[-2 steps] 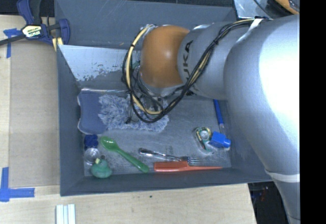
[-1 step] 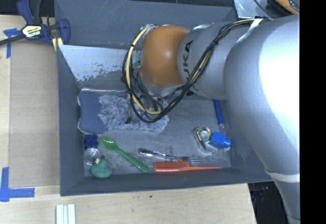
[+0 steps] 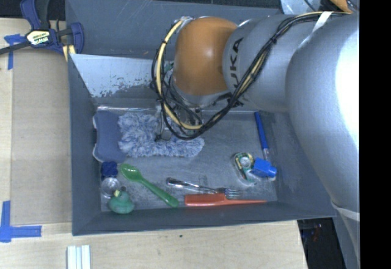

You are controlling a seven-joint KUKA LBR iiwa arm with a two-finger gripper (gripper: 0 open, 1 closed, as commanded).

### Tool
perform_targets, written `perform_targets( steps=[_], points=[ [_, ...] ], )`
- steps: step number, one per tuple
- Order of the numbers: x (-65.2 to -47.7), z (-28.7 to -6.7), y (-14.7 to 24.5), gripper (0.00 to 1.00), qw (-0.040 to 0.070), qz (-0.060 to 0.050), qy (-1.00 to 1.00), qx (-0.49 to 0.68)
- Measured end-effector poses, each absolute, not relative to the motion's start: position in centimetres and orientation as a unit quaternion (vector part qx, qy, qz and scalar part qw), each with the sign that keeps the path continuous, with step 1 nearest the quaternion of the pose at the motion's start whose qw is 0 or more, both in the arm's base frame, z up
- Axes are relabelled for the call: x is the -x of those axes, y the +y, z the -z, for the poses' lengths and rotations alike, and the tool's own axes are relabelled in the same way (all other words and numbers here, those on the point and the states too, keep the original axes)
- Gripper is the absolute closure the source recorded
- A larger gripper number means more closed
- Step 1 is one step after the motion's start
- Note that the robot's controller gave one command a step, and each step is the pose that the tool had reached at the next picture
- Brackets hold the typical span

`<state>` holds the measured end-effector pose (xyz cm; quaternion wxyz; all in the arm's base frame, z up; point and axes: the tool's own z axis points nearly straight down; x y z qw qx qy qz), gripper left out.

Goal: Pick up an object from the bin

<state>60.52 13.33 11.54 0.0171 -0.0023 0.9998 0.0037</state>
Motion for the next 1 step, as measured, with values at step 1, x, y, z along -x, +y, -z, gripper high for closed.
perform_targets(
  steps=[1],
  points=[
    [-60.63, -13.36, 13.34, 1.0, 0.02, -0.004, 1.0, 0.002]
  ],
)
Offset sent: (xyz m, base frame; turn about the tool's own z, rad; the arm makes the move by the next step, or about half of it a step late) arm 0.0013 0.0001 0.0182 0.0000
